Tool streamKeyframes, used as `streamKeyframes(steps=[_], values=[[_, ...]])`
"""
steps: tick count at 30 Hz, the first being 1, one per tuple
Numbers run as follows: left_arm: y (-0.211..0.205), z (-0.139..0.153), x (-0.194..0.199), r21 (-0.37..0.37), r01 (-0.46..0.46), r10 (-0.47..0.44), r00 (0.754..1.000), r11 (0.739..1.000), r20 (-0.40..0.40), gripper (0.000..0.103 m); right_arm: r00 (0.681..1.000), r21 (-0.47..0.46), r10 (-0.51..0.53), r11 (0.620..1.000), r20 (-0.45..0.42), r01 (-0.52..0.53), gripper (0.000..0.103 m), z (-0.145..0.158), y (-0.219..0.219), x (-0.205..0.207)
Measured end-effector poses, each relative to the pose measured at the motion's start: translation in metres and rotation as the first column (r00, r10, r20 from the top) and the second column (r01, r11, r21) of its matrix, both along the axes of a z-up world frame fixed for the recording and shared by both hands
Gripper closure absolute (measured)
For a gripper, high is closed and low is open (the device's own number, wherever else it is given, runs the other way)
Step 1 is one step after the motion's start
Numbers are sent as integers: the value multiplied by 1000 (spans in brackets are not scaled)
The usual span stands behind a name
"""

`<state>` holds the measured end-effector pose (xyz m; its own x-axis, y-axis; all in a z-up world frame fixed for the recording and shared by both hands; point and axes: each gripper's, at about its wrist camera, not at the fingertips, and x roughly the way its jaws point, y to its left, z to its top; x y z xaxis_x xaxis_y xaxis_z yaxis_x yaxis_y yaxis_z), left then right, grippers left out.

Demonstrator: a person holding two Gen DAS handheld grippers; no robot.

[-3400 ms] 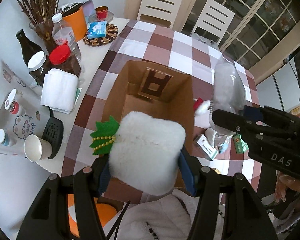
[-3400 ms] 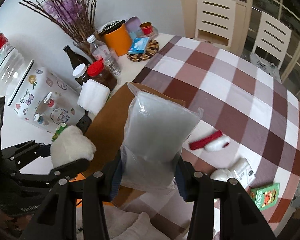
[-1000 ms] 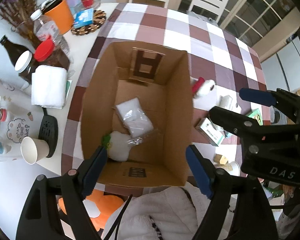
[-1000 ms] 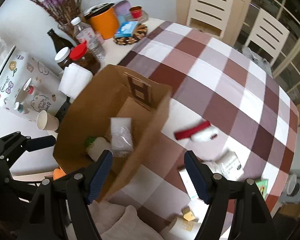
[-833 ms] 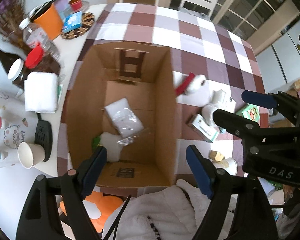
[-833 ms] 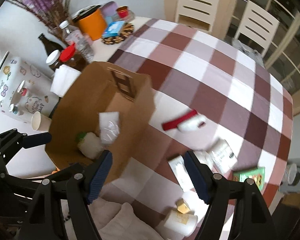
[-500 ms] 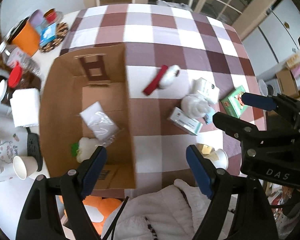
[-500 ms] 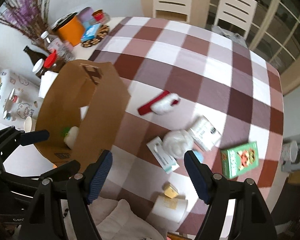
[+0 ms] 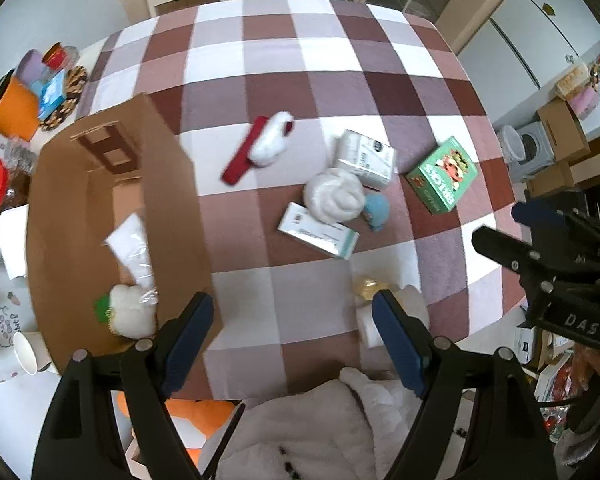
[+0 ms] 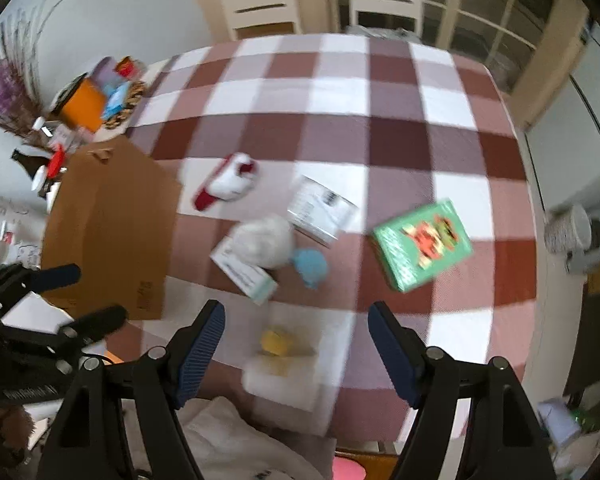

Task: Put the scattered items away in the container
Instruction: 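Withdraw both grippers from the box back over the tablecloth, then grasp the white medicine box with the left gripper while the right grasps the blue pompom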

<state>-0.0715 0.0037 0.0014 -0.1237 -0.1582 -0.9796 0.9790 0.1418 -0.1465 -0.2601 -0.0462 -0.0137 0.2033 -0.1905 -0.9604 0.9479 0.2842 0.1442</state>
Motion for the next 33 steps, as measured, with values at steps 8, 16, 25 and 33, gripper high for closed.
streamKeyframes(steps=[8,16,25,33], values=[[-17,-29,-26,37,-14,16,999,999,-44,20,998,37,-57,998,40,56,27,-39,10,-40],[-44,-94,-31,98,-145,152,986,985,-75,20,999,-14,20,1000,48,-19,27,-62,-2,-32],[-59,-161,-24,132,-293,297,955,947,-12,20,994,18,100,995,41,-101,27,-98,-16,-23],[-61,-190,-26,141,-288,286,958,947,40,18,989,26,142,989,44,-143,27,-121,-29,-6]])
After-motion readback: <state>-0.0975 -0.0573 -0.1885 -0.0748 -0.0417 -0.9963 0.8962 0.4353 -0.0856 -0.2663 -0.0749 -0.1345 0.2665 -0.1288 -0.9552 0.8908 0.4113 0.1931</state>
